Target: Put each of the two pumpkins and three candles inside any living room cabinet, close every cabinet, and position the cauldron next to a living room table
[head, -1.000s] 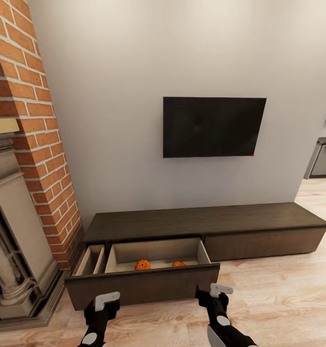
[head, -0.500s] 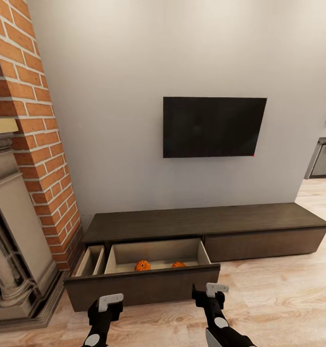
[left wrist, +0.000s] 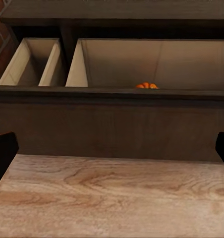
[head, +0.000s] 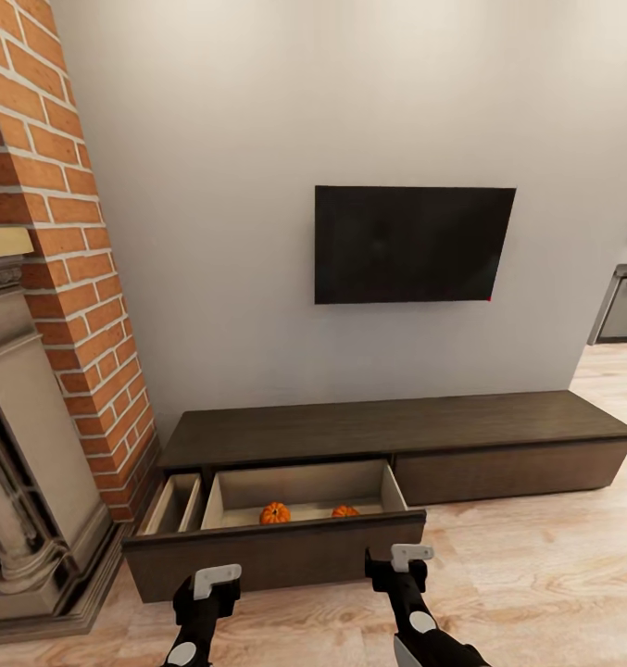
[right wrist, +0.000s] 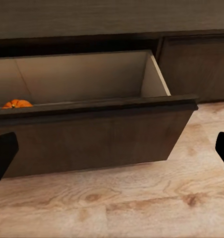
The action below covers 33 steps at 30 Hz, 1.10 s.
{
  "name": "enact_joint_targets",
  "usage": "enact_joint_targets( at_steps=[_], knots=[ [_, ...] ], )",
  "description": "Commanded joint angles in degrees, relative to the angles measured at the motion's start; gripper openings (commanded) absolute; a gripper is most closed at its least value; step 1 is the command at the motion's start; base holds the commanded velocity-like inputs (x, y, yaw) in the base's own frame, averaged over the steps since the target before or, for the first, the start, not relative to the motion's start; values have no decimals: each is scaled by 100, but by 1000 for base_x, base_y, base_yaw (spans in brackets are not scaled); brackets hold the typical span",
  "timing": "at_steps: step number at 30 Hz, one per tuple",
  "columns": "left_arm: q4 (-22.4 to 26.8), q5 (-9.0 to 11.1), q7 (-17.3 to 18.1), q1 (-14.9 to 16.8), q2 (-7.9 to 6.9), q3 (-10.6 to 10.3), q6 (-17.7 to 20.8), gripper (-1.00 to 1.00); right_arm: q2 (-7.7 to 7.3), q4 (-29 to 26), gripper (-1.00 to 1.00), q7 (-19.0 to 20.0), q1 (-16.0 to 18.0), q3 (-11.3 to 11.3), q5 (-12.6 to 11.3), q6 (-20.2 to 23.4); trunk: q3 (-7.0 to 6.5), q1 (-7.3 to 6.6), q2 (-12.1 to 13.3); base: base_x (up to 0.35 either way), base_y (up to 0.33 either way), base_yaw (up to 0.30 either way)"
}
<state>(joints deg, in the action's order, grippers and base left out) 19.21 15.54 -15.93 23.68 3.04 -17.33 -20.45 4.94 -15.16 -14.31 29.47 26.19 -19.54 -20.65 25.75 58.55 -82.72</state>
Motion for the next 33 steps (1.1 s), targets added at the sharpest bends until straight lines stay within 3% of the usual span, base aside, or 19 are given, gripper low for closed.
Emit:
enact_joint_targets(
  at_steps=[1, 30, 33],
  knots=[
    [-4, 47, -36, 5, 0, -49, -22, 100, -1, 4, 100, -32, 6, 52, -41, -19, 6, 0, -4, 3, 2, 0],
    [4, 46, -33, 5, 13, -61, -29, 100, -5, -19, 100, -19, 6, 170, -41, -27, 491, 593, -1086, 0, 0, 0],
    [4, 57, -37, 5, 8, -255, -39, 100, -2, -21, 100, -19, 6, 181, -41, -32, 545, 659, -1207, 0, 0, 0]
  ],
)
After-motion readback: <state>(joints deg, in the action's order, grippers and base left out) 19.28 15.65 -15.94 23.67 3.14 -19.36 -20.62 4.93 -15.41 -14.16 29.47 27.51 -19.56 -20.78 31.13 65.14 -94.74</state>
